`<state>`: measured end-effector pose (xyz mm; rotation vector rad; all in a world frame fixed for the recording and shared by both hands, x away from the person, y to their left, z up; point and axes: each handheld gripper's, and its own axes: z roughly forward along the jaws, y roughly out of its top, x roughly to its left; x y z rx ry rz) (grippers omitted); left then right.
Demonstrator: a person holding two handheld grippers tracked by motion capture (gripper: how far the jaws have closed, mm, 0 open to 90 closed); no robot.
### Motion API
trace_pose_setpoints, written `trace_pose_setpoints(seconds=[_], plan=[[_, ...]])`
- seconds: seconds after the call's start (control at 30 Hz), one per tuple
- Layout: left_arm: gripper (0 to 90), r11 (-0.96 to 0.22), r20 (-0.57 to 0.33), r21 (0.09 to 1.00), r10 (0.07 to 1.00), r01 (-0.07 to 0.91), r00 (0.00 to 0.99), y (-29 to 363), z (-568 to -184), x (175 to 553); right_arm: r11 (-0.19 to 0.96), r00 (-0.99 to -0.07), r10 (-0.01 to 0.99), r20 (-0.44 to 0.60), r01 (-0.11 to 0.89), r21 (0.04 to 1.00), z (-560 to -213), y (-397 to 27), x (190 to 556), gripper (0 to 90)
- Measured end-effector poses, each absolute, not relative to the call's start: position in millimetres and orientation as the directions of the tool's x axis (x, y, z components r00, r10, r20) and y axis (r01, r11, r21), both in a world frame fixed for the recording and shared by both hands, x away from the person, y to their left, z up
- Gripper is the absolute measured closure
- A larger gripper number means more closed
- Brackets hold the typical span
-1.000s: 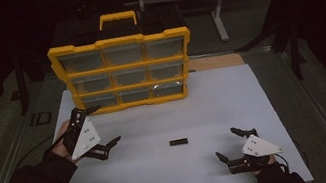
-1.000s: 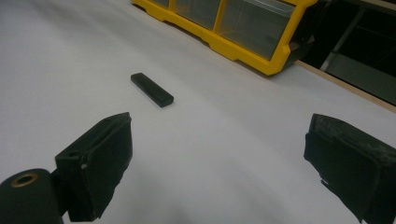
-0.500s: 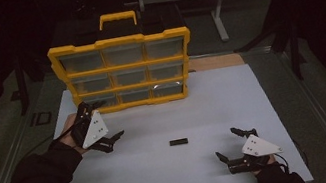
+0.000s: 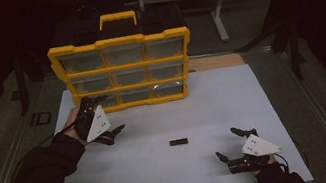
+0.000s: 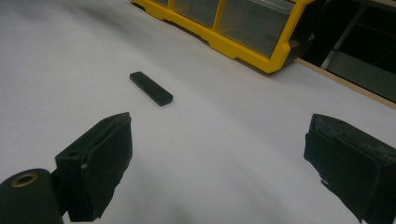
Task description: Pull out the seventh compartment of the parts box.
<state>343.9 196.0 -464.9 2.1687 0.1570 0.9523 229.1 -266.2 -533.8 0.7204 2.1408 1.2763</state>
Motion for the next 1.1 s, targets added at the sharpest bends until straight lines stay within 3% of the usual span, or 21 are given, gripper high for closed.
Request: trace_pose_setpoints(seconds=[0.8,1.1], plan=[[4.1,-0.819,0.682,0.539,0.289,-0.195,0.672,193,-492,380,0.396,-0.711,0.685,-0.161,0.178,0.901,-534,-268,230,8.0],[16.7,-0.837,0.719,0.511,0.291,-0.196,0.632,195,-500,390,0.395,-0.709,0.687,-0.161,0.178,0.901,-534,-269,230,8.0]])
